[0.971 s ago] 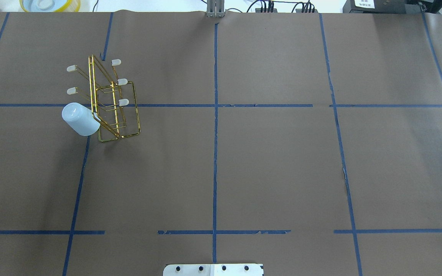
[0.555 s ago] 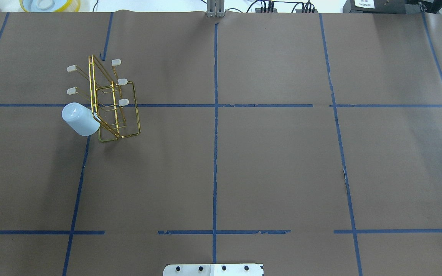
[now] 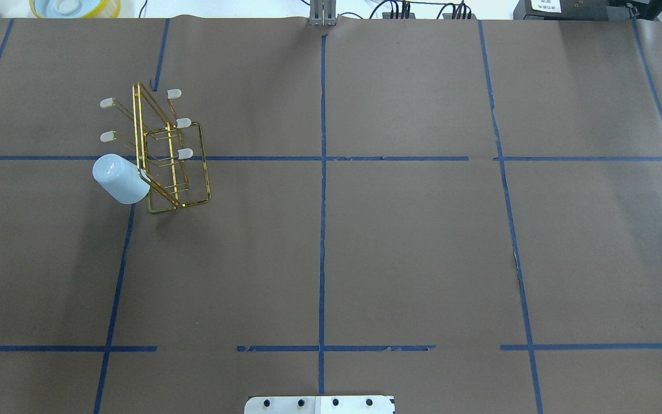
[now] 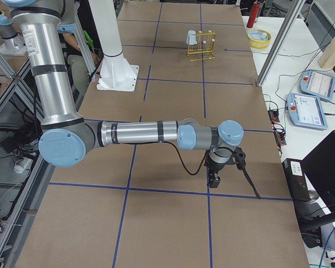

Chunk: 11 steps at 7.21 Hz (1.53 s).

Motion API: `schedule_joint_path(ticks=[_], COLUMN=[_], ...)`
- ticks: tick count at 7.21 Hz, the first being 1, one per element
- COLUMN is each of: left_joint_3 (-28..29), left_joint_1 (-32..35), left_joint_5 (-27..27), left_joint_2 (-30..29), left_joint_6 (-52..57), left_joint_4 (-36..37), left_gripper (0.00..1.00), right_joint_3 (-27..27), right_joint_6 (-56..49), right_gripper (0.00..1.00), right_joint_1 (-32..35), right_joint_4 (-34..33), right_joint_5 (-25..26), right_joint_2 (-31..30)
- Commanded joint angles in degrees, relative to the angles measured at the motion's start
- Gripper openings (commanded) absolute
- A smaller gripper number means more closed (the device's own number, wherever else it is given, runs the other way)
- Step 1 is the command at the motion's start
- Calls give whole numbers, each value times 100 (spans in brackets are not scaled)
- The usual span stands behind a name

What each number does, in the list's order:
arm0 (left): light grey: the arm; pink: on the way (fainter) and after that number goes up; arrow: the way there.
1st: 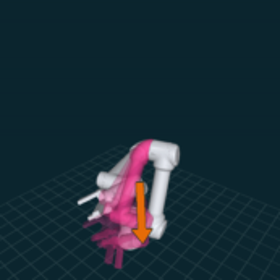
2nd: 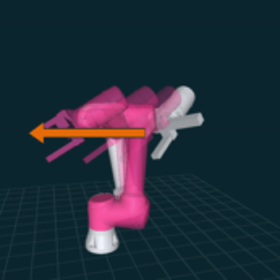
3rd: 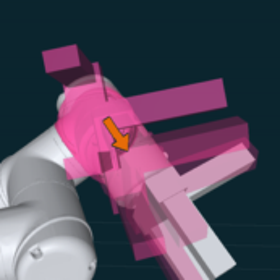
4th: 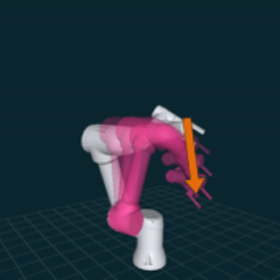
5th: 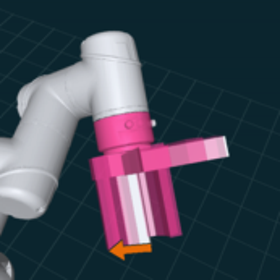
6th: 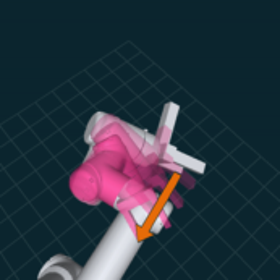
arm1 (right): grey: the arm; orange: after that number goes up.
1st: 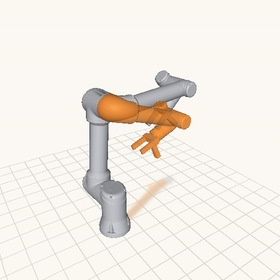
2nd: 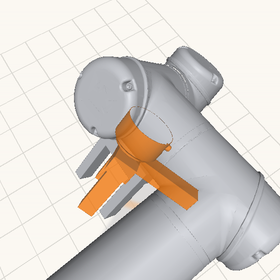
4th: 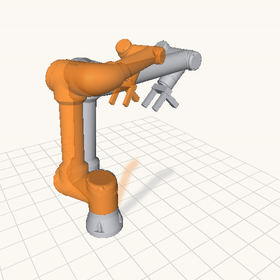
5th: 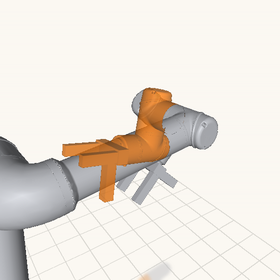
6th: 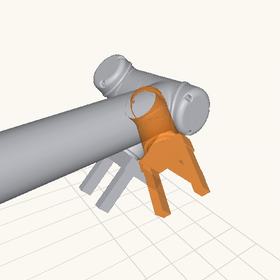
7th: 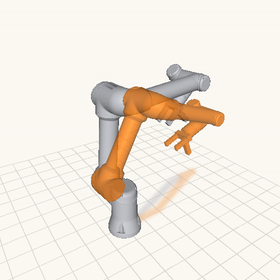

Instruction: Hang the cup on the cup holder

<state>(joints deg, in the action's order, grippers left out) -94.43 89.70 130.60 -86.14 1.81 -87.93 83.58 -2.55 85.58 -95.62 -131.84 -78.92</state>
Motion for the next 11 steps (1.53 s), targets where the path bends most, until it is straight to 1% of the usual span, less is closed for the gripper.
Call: schedule_joint_path(ticks=[1, 11], left_joint_3=[-102, -102], left_joint_1=[-6, -6], left_joint_5=[1, -17], left_joint_2=[18, -8], left_joint_6=[430, 557], left_joint_4=[30, 4], left_gripper=[100, 100], right_joint_3=[0, 0], right_joint_6=[0, 0], right_gripper=[100, 100], right_joint_1=[2, 2], right_joint_4=[0, 0], right_joint_5=[0, 0], right_joint_2=[0, 0])
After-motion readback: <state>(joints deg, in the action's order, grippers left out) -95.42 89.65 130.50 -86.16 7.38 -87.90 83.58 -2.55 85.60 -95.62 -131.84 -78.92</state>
